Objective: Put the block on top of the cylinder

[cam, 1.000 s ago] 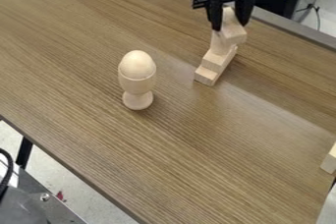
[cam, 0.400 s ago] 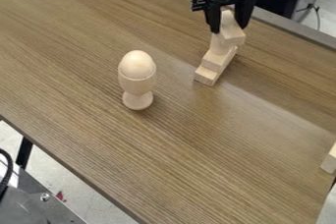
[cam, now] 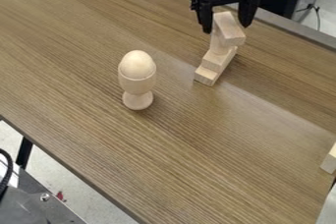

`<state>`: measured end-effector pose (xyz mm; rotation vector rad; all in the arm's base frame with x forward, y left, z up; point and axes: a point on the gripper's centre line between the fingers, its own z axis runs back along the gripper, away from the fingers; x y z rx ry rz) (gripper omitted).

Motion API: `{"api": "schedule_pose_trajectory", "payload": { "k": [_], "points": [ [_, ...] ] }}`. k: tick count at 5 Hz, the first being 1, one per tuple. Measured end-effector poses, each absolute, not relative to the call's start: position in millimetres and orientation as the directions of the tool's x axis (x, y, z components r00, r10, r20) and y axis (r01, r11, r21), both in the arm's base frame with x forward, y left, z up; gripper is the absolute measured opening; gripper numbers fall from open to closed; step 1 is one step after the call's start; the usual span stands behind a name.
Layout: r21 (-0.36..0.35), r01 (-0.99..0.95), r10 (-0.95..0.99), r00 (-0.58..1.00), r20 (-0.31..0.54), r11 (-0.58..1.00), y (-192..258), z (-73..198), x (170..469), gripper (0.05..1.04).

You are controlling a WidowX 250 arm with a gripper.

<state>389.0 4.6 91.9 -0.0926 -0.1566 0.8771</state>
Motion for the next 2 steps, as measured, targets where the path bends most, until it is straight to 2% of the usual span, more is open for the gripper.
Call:
{"api": "schedule_pose_trajectory", "payload": {
  "k": [1, 2],
  "points": [
    [-0.14, -0.768, 0.781, 0.618, 0.09, 0.625, 4, 96, 386, 1.0],
    [-0.19, -0.732, 0.756, 0.636, 0.156, 0.655, 1, 136, 382, 1.0]
  ]
}}
